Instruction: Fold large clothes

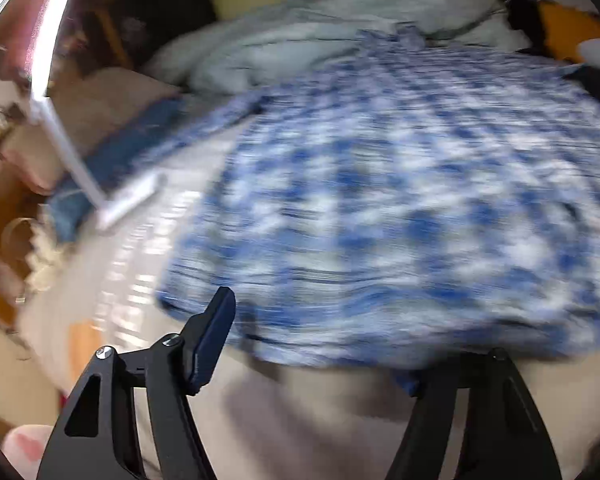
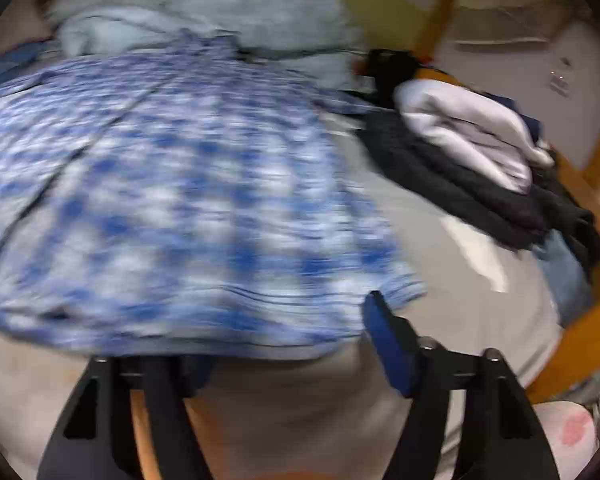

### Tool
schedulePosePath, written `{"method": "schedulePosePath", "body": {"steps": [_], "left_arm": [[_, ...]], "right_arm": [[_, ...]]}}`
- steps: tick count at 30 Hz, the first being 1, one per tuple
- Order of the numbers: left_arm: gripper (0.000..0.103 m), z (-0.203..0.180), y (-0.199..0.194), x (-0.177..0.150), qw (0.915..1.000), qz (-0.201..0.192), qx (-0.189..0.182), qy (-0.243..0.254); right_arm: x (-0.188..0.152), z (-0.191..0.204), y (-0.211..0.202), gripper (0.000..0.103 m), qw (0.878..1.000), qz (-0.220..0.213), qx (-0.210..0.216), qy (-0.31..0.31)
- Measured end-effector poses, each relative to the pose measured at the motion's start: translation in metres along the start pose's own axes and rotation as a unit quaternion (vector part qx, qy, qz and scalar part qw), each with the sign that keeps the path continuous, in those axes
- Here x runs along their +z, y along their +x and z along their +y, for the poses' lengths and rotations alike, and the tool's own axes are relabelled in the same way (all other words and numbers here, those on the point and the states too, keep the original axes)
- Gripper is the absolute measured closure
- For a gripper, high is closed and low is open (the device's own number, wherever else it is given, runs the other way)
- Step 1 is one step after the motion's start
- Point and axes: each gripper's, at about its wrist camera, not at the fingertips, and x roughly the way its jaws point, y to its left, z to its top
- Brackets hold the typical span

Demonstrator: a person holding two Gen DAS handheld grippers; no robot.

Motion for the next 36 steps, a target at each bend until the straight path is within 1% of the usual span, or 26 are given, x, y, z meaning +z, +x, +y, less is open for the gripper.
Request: {"method": "schedulePosePath", "body": {"steps": [1, 2, 3, 4, 5, 6, 8, 10, 12, 14, 17, 20, 22, 25, 26, 29, 31, 33, 34, 35, 36], "left_arm": [[0.05, 0.005, 0.005, 0.001, 0.9999, 0.005, 0.011, -0.009], [0.074, 0.008, 0.01, 0.002, 0.9997, 0.013, 0.012, -0.017], [0.098, 0.009, 0.016, 0.003, 0.9996, 0.021, 0.004, -0.02], [0.1, 0.007, 0.02, 0.003, 0.9996, 0.025, -0.002, -0.012], [0.1, 0.006, 0.019, 0.004, 0.9998, 0.019, 0.01, -0.001], [0.1, 0.008, 0.014, 0.007, 0.9999, 0.01, 0.013, -0.003], [0.1, 0.018, 0.001, 0.017, 0.9997, -0.011, 0.0, -0.021], [0.1, 0.025, -0.007, 0.032, 0.9997, -0.017, 0.001, -0.015], [0.1, 0.03, -0.007, 0.05, 0.9999, -0.011, 0.0, -0.006], [0.1, 0.035, 0.0, 0.068, 1.0, 0.005, -0.008, -0.002], [0.1, 0.036, 0.018, 0.091, 0.9993, 0.029, -0.02, 0.011], [0.1, 0.031, 0.043, 0.112, 0.9981, 0.048, -0.031, 0.025], [0.1, 0.025, 0.058, 0.122, 0.9978, 0.042, -0.038, 0.035], [0.1, 0.01, 0.086, 0.131, 0.9961, 0.04, -0.03, 0.072], [0.1, 0.006, 0.095, 0.133, 0.9958, 0.043, -0.032, 0.074], [0.1, 0.0, 0.12, 0.138, 0.9951, 0.062, -0.048, 0.061], [0.1, -0.005, 0.132, 0.14, 0.9943, 0.075, -0.047, 0.06], [0.099, -0.01, 0.135, 0.139, 0.994, 0.069, -0.044, 0.072], [0.097, -0.012, 0.134, 0.137, 0.9939, 0.061, -0.044, 0.081], [0.085, -0.012, 0.132, 0.136, 0.9936, 0.053, -0.039, 0.091], [0.058, -0.012, 0.129, 0.135, 0.9937, 0.046, -0.032, 0.097]], "right_arm": [[0.001, -0.006, 0.003, 0.075, 1.0, 0.01, 0.005, 0.013], [0.002, -0.011, 0.005, 0.088, 1.0, 0.015, 0.01, 0.023], [0.003, -0.016, 0.005, 0.092, 0.999, 0.019, 0.019, 0.039], [0.005, -0.018, 0.004, 0.095, 0.998, 0.019, 0.026, 0.047], [0.008, -0.019, 0.002, 0.099, 0.998, 0.02, 0.027, 0.05], [0.01, -0.02, 0.0, 0.099, 0.998, 0.018, 0.026, 0.05], [0.019, -0.025, -0.011, 0.1, 0.997, 0.01, 0.048, 0.058], [0.033, -0.034, -0.02, 0.1, 0.996, 0.005, 0.064, 0.066], [0.05, -0.038, -0.021, 0.1, 0.995, 0.005, 0.077, 0.066], [0.067, -0.04, -0.017, 0.1, 0.994, 0.006, 0.089, 0.063], [0.097, -0.033, -0.006, 0.1, 0.994, 0.006, 0.099, 0.04], [0.117, -0.026, 0.012, 0.1, 0.996, 0.004, 0.088, 0.024], [0.13, -0.021, 0.029, 0.1, 0.997, 0.006, 0.079, 0.019], [0.139, -0.018, 0.052, 0.1, 0.997, 0.011, 0.079, 0.015], [0.141, -0.017, 0.061, 0.1, 0.996, 0.015, 0.082, 0.016], [0.144, -0.014, 0.087, 0.1, 0.994, 0.045, 0.094, 0.028], [0.146, -0.004, 0.102, 0.1, 0.994, 0.058, 0.096, 0.015], [0.147, 0.002, 0.11, 0.1, 0.994, 0.063, 0.092, 0.003], [0.146, 0.003, 0.113, 0.1, 0.993, 0.067, 0.094, 0.002], [0.145, 0.002, 0.114, 0.099, 0.993, 0.07, 0.099, 0.004], [0.145, 0.001, 0.114, 0.098, 0.992, 0.071, 0.105, 0.007]]}}
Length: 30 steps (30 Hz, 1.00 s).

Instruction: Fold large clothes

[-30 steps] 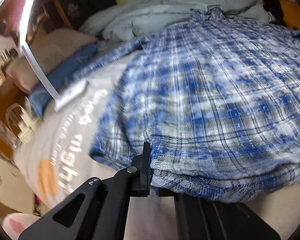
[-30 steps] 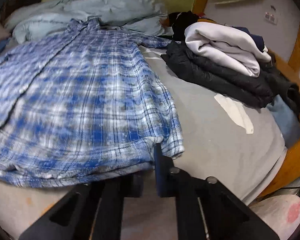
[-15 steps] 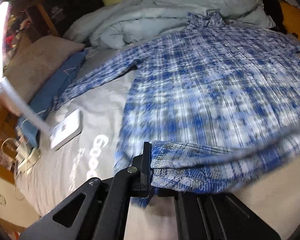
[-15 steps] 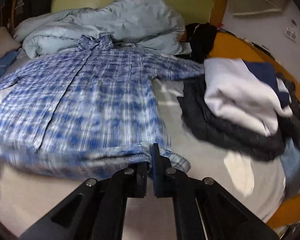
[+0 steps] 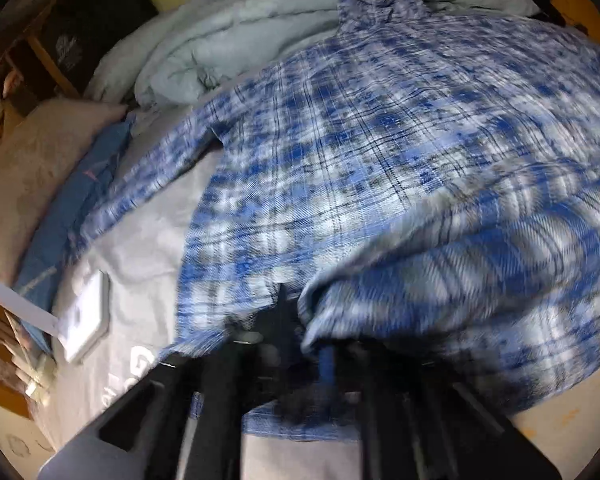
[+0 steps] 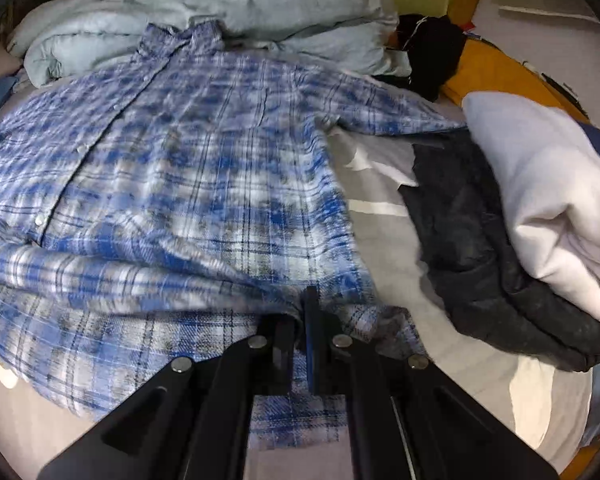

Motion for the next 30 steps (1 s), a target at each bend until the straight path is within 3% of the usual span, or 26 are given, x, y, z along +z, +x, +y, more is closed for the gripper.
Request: {"method": "schedulePosePath", "body": {"steps": [1, 2, 4, 9, 12, 15, 18, 21, 25, 28, 30], "left_arm": [[0.04, 0.001, -0.004, 0.0, 0.9999, -0.01, 0.006, 0.001], [0.015, 0.004, -0.011, 0.0, 0.9997, -0.024, 0.002, -0.006], [0.012, 0.013, -0.023, 0.002, 0.9983, -0.043, -0.029, -0.028], [0.01, 0.021, -0.055, 0.0, 0.9914, -0.075, -0.084, -0.067], [0.01, 0.007, -0.061, -0.008, 0.9881, -0.052, -0.132, -0.06], [0.011, -0.013, -0.053, -0.015, 0.9789, -0.009, -0.197, -0.053], [0.011, -0.022, -0.039, -0.009, 0.9824, -0.012, -0.176, -0.061], [0.011, -0.021, -0.021, -0.003, 0.9782, -0.015, -0.192, -0.078], [0.011, -0.004, 0.005, -0.001, 0.9804, -0.002, -0.168, -0.103], [0.011, 0.022, 0.008, -0.002, 0.987, 0.005, -0.101, -0.125], [0.012, 0.043, 0.011, -0.004, 0.9854, 0.015, -0.073, -0.153]], "right_arm": [[0.0, -0.002, -0.002, 0.092, 1.0, -0.001, 0.007, 0.004], [-0.001, -0.004, -0.008, 0.074, 1.0, -0.006, 0.017, 0.009], [-0.002, -0.006, -0.026, 0.046, 0.999, -0.035, 0.027, 0.012], [-0.013, -0.003, -0.069, 0.024, 0.994, -0.106, 0.04, 0.004], [-0.019, 0.004, -0.073, 0.022, 0.992, -0.089, 0.087, 0.003], [-0.023, 0.022, -0.059, 0.022, 0.991, -0.047, 0.126, -0.016], [-0.03, 0.037, -0.038, 0.022, 0.991, -0.001, 0.131, -0.031], [-0.031, 0.043, -0.021, 0.022, 0.99, 0.026, 0.137, -0.026], [-0.024, 0.044, -0.009, 0.015, 0.995, 0.008, 0.087, -0.047], [-0.019, 0.028, -0.003, 0.015, 0.997, 0.014, 0.077, -0.018], [-0.015, 0.01, -0.001, 0.015, 0.998, 0.018, 0.067, 0.009]]}}
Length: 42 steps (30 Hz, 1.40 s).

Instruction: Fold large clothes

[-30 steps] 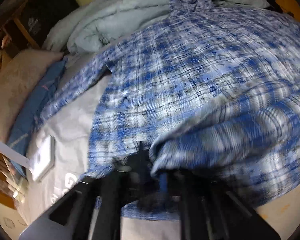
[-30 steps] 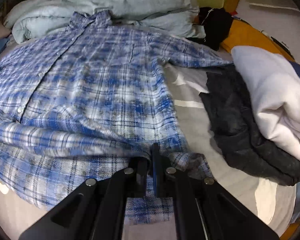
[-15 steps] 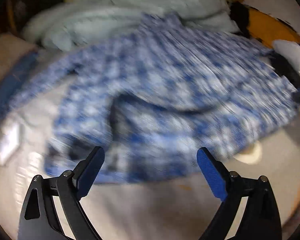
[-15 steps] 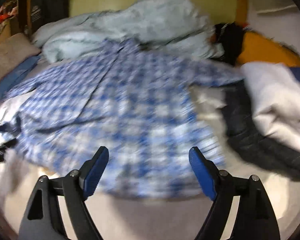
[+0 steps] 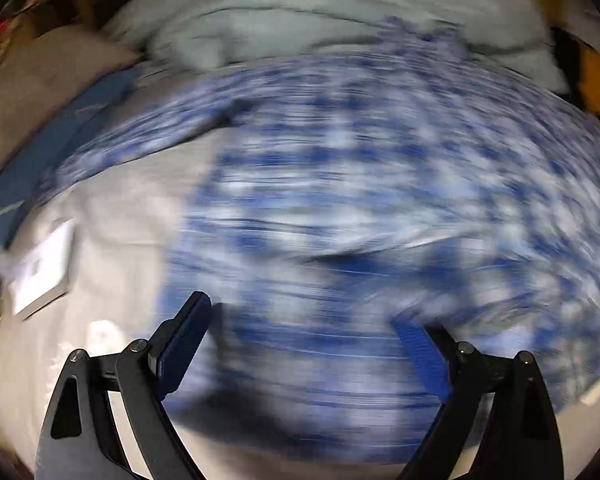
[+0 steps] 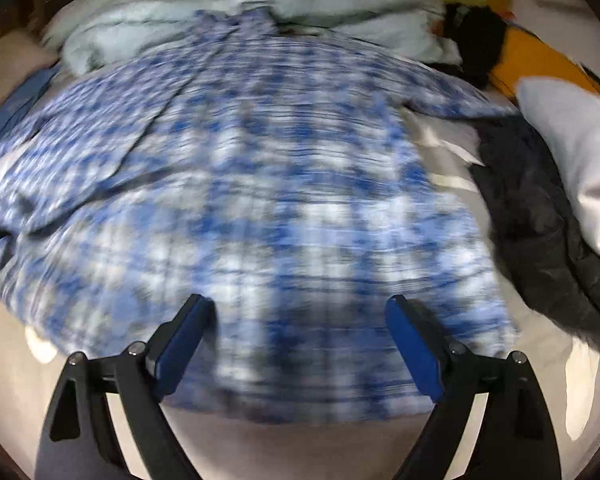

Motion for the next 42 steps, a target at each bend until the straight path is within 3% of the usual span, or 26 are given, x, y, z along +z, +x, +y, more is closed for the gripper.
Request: {"method": "schedulePosePath", "body": {"steps": [4, 7, 11, 13, 14, 15, 16, 20, 23, 28, 35, 37, 39, 42], "left_arm": [[0.013, 0.044, -0.013, 0.004, 0.9974, -0.026, 0.033, -0.059], [0.017, 0.055, -0.028, 0.001, 0.9967, -0.035, 0.009, -0.073], [0.028, 0.016, -0.049, -0.013, 0.9938, -0.012, -0.11, 0.003], [0.036, -0.016, -0.054, -0.027, 0.9771, 0.029, -0.208, 0.034], [0.048, -0.025, -0.054, -0.032, 0.9678, 0.051, -0.245, 0.028], [0.053, -0.037, -0.053, -0.037, 0.9609, 0.066, -0.268, 0.023], [0.053, -0.046, -0.053, -0.038, 0.9606, 0.068, -0.268, 0.029], [0.053, -0.087, -0.045, -0.023, 0.9755, 0.055, -0.199, 0.075], [0.053, -0.098, -0.014, -0.007, 0.9798, 0.078, -0.176, 0.053], [0.056, -0.1, 0.005, 0.025, 0.9894, 0.037, -0.139, 0.023], [0.058, -0.09, 0.023, 0.056, 0.9938, 0.031, -0.106, -0.012], [0.05, -0.081, 0.006, 0.05, 0.9935, 0.014, -0.113, -0.005], [0.031, -0.067, -0.018, 0.04, 0.9949, -0.012, -0.099, 0.009], [0.026, -0.041, -0.043, 0.029, 0.9967, -0.046, -0.065, 0.016]], "right_arm": [[0.002, -0.014, -0.014, 0.015, 1.0, -0.016, -0.015, 0.016], [0.003, -0.019, -0.031, 0.015, 0.999, -0.042, -0.012, 0.02], [-0.002, -0.006, -0.047, 0.015, 0.998, -0.047, 0.044, -0.004], [-0.003, 0.009, -0.047, 0.015, 0.998, -0.045, 0.043, -0.027], [-0.004, 0.016, -0.045, 0.015, 0.998, -0.043, 0.039, -0.037], [-0.005, 0.022, -0.043, 0.015, 0.997, -0.041, 0.037, -0.045], [-0.006, 0.025, -0.041, 0.015, 0.997, -0.037, 0.037, -0.05], [-0.009, 0.032, -0.026, 0.015, 0.998, -0.006, 0.027, -0.058], [-0.009, 0.028, -0.017, 0.015, 0.998, 0.003, 0.005, -0.056], [-0.004, 0.014, -0.017, 0.015, 0.999, 0.014, 0.017, -0.037], [0.004, 0.006, -0.032, 0.015, 0.999, -0.023, -0.018, -0.028], [0.004, -0.002, -0.039, 0.015, 0.999, -0.033, -0.02, -0.016], [0.007, -0.013, -0.047, 0.015, 0.999, -0.047, -0.024, 0.002], [0.009, -0.033, -0.058, 0.014, 0.998, -0.043, -0.024, 0.026]]}}
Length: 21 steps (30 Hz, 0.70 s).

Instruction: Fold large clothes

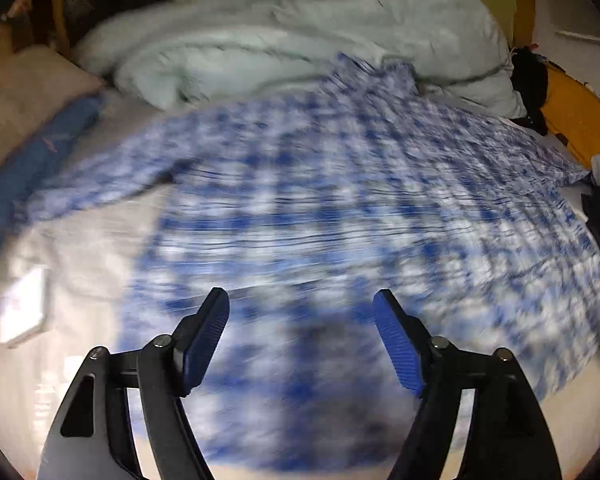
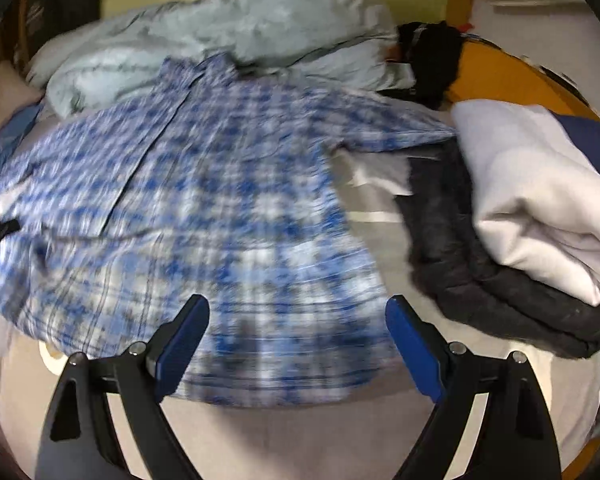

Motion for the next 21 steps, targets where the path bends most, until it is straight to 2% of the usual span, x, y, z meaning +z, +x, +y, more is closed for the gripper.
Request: {"method": "schedulePosePath", "body": {"steps": [2, 4, 6, 8, 10, 11, 13, 14, 15, 16, 17, 18, 19, 21], "left_arm": [[0.024, 0.023, -0.015, -0.009, 0.9993, -0.01, 0.035, -0.007], [0.024, 0.044, -0.02, -0.018, 0.9983, -0.005, 0.056, -0.011], [0.024, 0.068, -0.02, -0.027, 0.9967, 0.006, 0.078, -0.023], [0.024, 0.092, -0.015, -0.034, 0.9943, 0.02, 0.092, -0.049], [0.025, 0.11, -0.005, -0.039, 0.9905, 0.037, 0.105, -0.081], [0.029, 0.115, 0.002, -0.039, 0.9899, 0.041, 0.105, -0.085], [0.041, 0.117, 0.017, -0.042, 0.9898, 0.057, 0.106, -0.077], [0.052, 0.119, 0.023, -0.043, 0.9895, 0.065, 0.102, -0.08], [0.066, 0.119, 0.028, -0.044, 0.9897, 0.07, 0.091, -0.085], [0.075, 0.121, 0.031, -0.046, 0.99, 0.075, 0.077, -0.091], [0.092, 0.121, 0.034, -0.046, 0.9906, 0.078, 0.062, -0.094], [0.098, 0.119, 0.035, -0.046, 0.9911, 0.077, 0.059, -0.091], [0.099, 0.116, 0.032, -0.045, 0.9917, 0.071, 0.065, -0.085], [0.099, 0.112, 0.018, -0.042, 0.9929, 0.043, 0.073, -0.084]], "right_arm": [[0.0, -0.016, -0.008, 0.015, 1.0, 0.021, 0.002, 0.01], [0.001, -0.034, -0.019, 0.015, 1.0, 0.007, 0.017, 0.017], [0.003, -0.047, -0.022, 0.018, 1.0, 0.001, 0.014, 0.024], [0.004, -0.053, -0.015, 0.036, 0.998, 0.012, 0.047, 0.037], [0.005, -0.052, -0.001, 0.049, 0.996, 0.027, 0.076, 0.039], [0.006, -0.049, 0.004, 0.055, 0.996, 0.027, 0.072, 0.035], [0.01, -0.043, 0.015, 0.056, 0.998, 0.019, 0.048, 0.022], [0.012, -0.04, 0.024, 0.058, 0.999, 0.022, 0.036, 0.016], [0.013, -0.04, 0.032, 0.06, 0.999, 0.03, 0.036, 0.017], [0.013, -0.042, 0.039, 0.062, 0.998, 0.039, 0.038, 0.022], [0.012, -0.042, 0.049, 0.068, 0.997, 0.052, 0.041, 0.031], [0.011, -0.042, 0.059, 0.075, 0.996, 0.066, 0.043, 0.038], [0.009, -0.042, 0.061, 0.093, 0.996, 0.069, 0.041, 0.038], [0.01, -0.041, 0.05, 0.099, 0.999, 0.03, 0.024, 0.039]]}}
